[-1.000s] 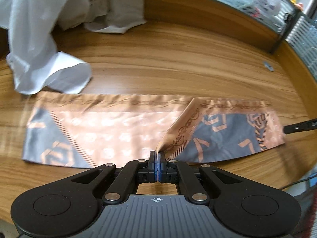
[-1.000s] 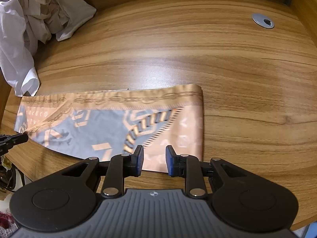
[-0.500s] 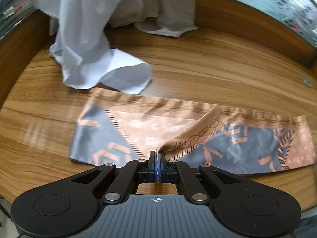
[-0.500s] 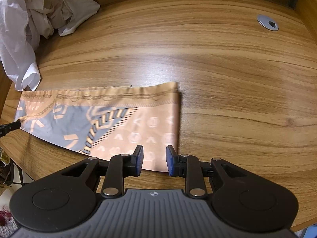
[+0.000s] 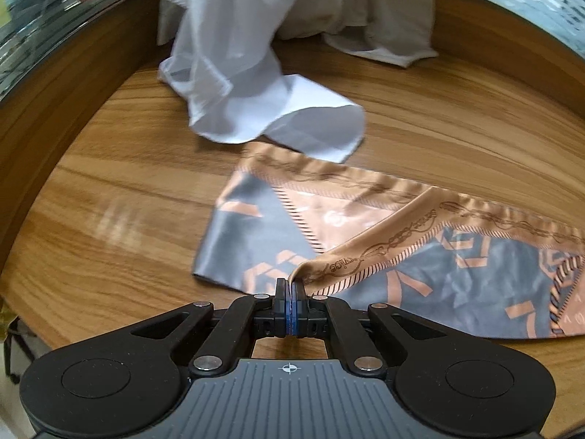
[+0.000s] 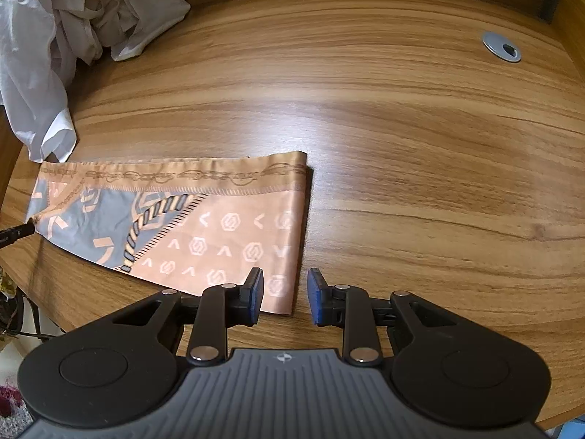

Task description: Fold clothes

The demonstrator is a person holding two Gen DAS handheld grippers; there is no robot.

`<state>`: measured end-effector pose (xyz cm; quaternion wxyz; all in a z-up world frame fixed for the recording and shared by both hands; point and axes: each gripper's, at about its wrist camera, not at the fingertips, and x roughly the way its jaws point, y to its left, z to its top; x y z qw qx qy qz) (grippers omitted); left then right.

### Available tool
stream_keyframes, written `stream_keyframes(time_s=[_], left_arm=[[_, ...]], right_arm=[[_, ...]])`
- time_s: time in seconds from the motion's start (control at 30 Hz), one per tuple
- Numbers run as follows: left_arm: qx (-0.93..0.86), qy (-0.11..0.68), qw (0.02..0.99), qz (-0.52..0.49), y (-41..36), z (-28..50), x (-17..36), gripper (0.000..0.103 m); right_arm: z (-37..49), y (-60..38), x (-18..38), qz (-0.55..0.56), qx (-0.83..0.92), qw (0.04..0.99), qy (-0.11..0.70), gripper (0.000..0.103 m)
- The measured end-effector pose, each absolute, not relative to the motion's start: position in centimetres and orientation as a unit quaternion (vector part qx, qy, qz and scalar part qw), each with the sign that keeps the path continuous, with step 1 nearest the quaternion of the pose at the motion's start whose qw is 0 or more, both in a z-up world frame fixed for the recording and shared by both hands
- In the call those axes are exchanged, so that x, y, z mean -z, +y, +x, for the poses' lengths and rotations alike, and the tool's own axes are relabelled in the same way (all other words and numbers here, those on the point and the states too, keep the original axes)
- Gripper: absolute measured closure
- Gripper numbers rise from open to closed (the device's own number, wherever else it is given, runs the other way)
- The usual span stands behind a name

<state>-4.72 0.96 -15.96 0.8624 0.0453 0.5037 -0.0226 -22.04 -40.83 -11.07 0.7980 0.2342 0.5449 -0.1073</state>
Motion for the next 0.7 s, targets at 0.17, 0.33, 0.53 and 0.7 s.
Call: stream_keyframes(time_s=[0.17, 0.33, 0.53, 0.7], left_arm=[[0.004, 0.502, 0.864, 0.039, 1.9, -4.4, 16.0, 0.100], [-0.006, 0.495, 0.868, 0.040, 3.0, -3.7, 15.5, 0.100], [-0.009, 0.494, 0.869, 0.035, 4.7, -2.6, 15.2, 0.100], [-0.005, 0.495, 0.868, 0.040, 5.7, -2.0, 15.3, 0.100]], right_arm=[[-21.7, -40.7, 11.0, 0.229, 0.104, 0.797, 0.549, 0.073], [-21.2, -40.3, 10.8, 0.224, 0.102, 0.797, 0.551, 0.072], [-20.3, -39.3, 10.7, 0.228, 0.106, 0.795, 0.553, 0.072], [-19.4, -38.1, 10.6, 0.225, 0.109, 0.794, 0.555, 0.072]])
